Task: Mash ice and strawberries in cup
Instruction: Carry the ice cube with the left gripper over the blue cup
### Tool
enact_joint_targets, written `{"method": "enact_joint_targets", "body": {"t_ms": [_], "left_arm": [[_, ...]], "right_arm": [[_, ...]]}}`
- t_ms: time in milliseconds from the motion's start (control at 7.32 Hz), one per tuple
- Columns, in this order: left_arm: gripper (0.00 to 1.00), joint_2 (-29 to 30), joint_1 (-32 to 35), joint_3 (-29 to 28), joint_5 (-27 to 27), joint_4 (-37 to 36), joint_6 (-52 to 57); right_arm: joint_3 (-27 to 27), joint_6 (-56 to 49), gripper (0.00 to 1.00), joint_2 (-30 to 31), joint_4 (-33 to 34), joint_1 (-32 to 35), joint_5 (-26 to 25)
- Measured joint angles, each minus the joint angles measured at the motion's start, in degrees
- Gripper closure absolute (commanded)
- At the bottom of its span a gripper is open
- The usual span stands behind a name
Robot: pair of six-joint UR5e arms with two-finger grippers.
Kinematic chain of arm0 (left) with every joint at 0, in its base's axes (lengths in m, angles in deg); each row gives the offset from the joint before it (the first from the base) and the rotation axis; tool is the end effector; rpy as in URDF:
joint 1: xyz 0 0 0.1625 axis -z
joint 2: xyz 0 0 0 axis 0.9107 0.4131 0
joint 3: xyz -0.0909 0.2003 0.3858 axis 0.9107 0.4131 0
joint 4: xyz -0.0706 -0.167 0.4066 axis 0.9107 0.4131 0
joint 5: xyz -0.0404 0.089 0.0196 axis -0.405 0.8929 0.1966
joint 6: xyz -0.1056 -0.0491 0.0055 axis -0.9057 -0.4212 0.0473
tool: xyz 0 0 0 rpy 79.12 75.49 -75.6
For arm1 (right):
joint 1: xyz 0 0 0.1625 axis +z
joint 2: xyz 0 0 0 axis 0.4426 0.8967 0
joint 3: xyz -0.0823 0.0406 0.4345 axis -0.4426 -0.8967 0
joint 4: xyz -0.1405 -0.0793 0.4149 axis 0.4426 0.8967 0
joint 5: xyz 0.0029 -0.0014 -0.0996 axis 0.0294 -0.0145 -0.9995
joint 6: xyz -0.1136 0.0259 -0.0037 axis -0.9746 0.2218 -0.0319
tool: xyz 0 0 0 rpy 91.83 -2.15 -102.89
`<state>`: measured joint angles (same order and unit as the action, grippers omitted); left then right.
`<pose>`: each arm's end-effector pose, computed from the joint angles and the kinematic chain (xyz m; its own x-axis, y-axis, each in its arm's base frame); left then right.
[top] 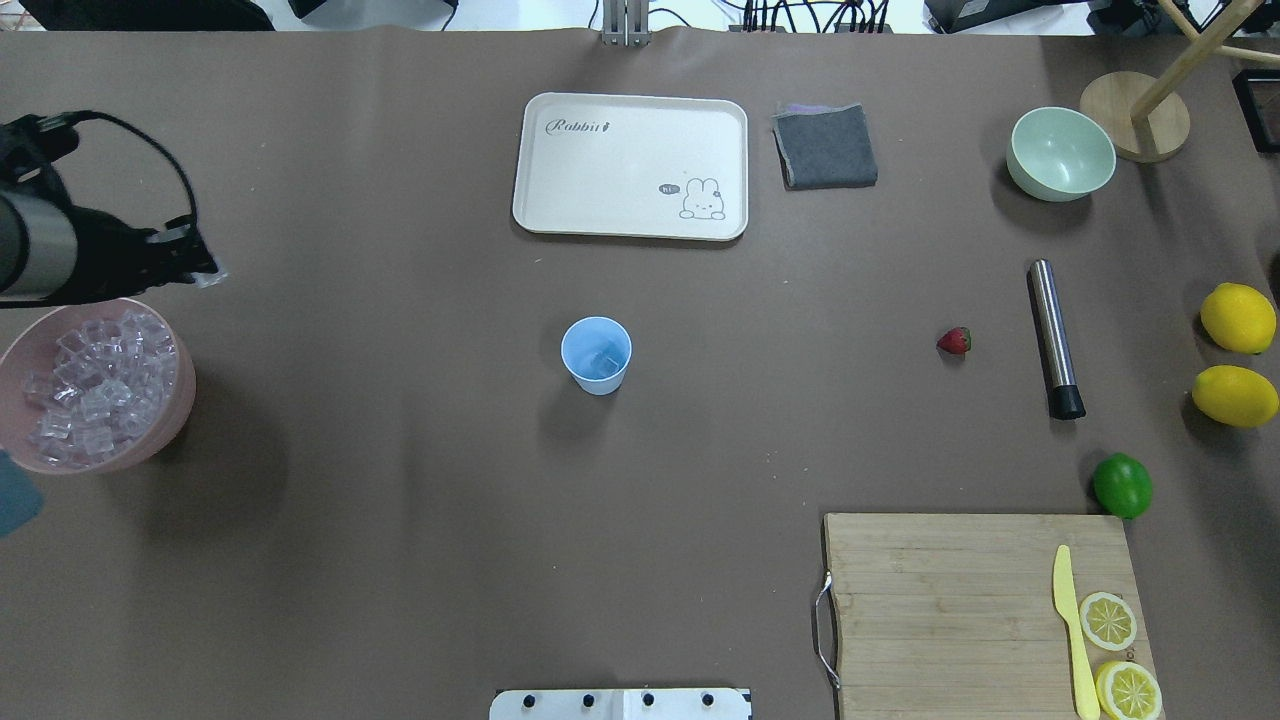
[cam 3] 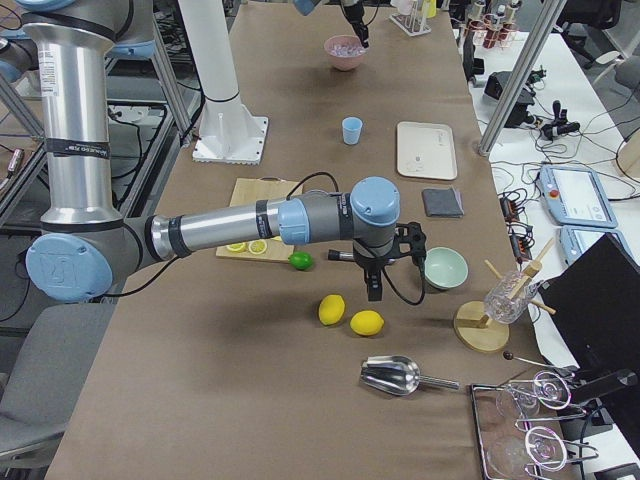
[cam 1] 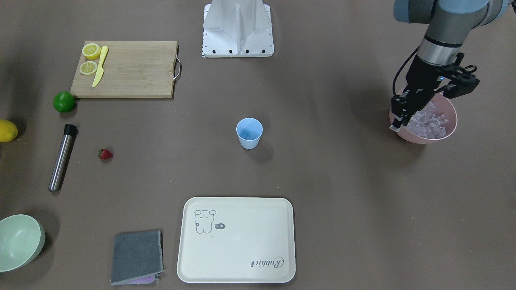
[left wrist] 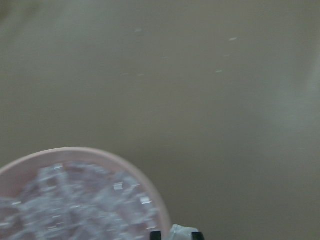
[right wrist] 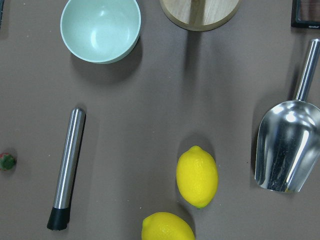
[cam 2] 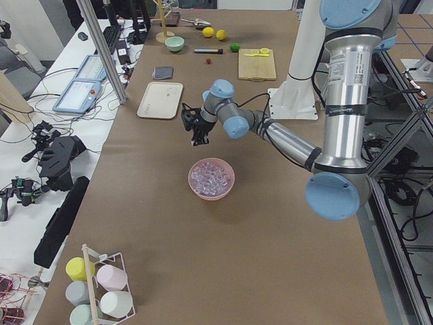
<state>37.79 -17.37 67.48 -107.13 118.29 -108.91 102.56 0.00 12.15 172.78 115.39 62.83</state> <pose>0.3033 -0.4963 0.3599 0.4490 -0.3329 -0.8292 0.5386 0.8413 -0.0462 0.0367 -0.5239 0.5711 0.6491 -0.1058 0.7533 -0.0043 0.9898 0.1427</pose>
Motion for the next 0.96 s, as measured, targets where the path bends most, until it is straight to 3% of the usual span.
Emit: {"method": "enact_joint_targets", "body": {"t_ms": [410,956], "left_arm": [[1.0,16.6,-8.3,-8.1,4.5,-0.2,-7.1],[1.0,24.6,-17.5,-12.7,11.4,0.2,-9.7]], "right_arm": [[-0.1,0.3,0.0,0.0,0.0,0.0,-0.2],[-0.3,1.7,0.0,0.0,0.0,0.0,-0.1]]}}
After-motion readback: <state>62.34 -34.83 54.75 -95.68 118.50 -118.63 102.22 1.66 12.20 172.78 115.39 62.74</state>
